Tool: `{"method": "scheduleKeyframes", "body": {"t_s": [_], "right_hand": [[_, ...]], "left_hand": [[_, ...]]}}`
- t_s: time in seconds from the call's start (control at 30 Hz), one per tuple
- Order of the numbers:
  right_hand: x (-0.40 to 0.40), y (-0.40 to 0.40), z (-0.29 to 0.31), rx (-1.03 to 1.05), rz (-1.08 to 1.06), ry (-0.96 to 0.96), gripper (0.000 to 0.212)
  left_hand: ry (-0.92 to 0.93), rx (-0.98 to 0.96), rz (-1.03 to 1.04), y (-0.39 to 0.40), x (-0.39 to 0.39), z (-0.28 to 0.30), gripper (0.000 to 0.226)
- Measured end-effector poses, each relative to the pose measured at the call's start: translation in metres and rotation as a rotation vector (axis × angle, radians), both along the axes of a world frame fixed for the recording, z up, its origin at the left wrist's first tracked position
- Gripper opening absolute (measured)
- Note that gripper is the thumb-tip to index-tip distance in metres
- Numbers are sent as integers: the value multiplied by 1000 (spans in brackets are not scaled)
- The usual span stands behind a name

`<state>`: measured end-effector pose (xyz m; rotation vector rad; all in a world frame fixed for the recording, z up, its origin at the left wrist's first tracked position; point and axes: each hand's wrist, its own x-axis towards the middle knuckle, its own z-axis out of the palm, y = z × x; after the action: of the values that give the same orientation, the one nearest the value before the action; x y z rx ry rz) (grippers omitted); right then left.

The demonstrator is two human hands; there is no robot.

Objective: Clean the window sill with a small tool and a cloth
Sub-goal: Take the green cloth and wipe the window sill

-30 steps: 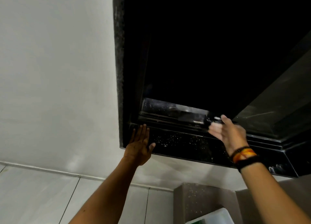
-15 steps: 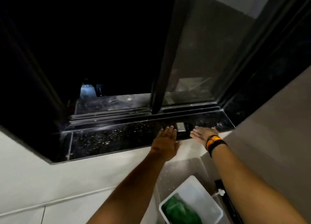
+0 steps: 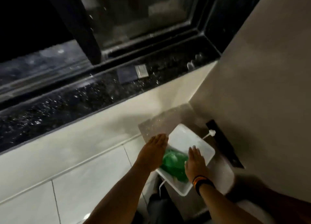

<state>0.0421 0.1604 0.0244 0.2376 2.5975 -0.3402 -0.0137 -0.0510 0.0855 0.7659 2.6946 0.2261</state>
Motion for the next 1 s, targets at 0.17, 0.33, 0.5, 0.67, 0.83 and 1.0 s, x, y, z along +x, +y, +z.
{"method": "scheduleKeyframes", "body": {"t_s": [0.17,0.33,0.5,0.67,0.83,1.0], "right_hand": [[26,15,-72,26,-6,-162,67],[17,13,-122,93,-54,-38,58],[3,11,-117,76,-119,32,30],[11,13,-60,-241,-379,99,26],[-2,5,78,-568,-580,324,20],[-62,-5,206,-665,-505,670,29]], "left_hand": [[-140,-140,-90,20,25,-80,56],[26,-235,-303,41,22,-151,45],[148,-413,-445,52,7,-156,23],[-4,-260,-183,36,7,-92,20],[-24,-61,8,-5,-1,16,25],[206,101,16,-40,-42,147,51]]}}
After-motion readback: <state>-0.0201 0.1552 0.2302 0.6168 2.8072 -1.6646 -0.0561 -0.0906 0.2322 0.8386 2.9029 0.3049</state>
